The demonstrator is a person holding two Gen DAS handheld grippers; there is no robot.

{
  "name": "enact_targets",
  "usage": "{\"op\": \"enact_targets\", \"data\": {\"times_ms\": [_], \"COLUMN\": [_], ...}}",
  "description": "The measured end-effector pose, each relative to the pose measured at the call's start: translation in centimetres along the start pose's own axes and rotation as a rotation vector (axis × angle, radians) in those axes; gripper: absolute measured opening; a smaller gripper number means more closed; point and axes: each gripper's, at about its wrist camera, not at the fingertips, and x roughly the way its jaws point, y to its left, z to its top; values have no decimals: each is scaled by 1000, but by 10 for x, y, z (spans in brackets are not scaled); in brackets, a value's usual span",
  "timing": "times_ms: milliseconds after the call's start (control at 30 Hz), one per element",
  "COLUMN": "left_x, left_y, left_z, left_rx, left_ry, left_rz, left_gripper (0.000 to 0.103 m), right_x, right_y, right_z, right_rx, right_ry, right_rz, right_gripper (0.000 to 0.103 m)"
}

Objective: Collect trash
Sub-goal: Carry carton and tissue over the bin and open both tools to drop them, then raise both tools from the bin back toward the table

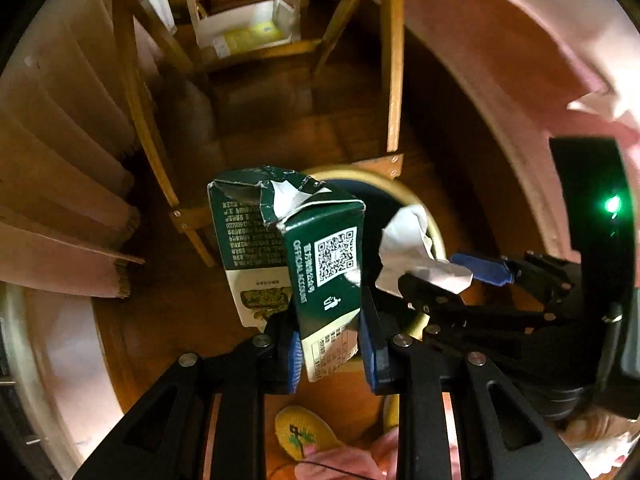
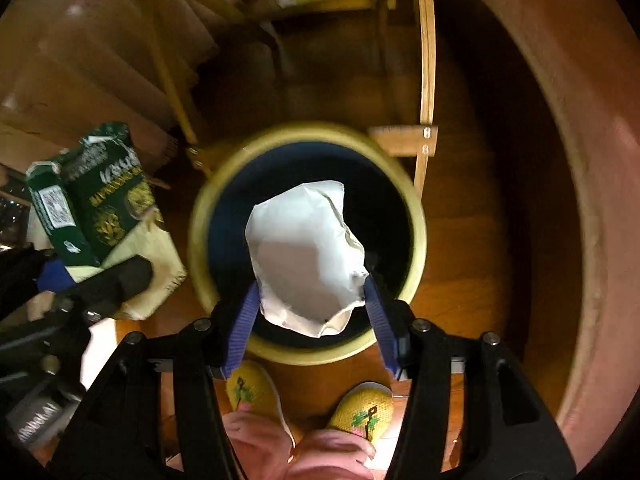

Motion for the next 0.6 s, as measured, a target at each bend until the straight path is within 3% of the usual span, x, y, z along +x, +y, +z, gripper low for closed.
{"op": "enact_targets", "data": {"times_ms": [133, 200, 300, 467, 600], "left_x": [45, 61, 82, 90, 77], "left_y": [6, 16, 22, 25, 22], "left_z": [-1, -2, -8, -11, -7], "left_rx": [-14, -21, -22, -20, -1], "left_ry": [36, 50, 80, 101, 86], "left_rz": [1, 7, 8, 2, 7], "left_gripper": [28, 39, 46, 64, 68], "right_x": [41, 58, 78, 86, 87], "right_y": [-9, -11, -12, 1, 3], "right_z": [-15, -20, -30, -39, -38], "right_rx": [22, 27, 43, 6, 21], "right_ry": [48, 85, 149, 194, 210], "right_rz": [-15, -21, -25, -4, -3], "right_gripper": [54, 55, 55, 55, 55]}}
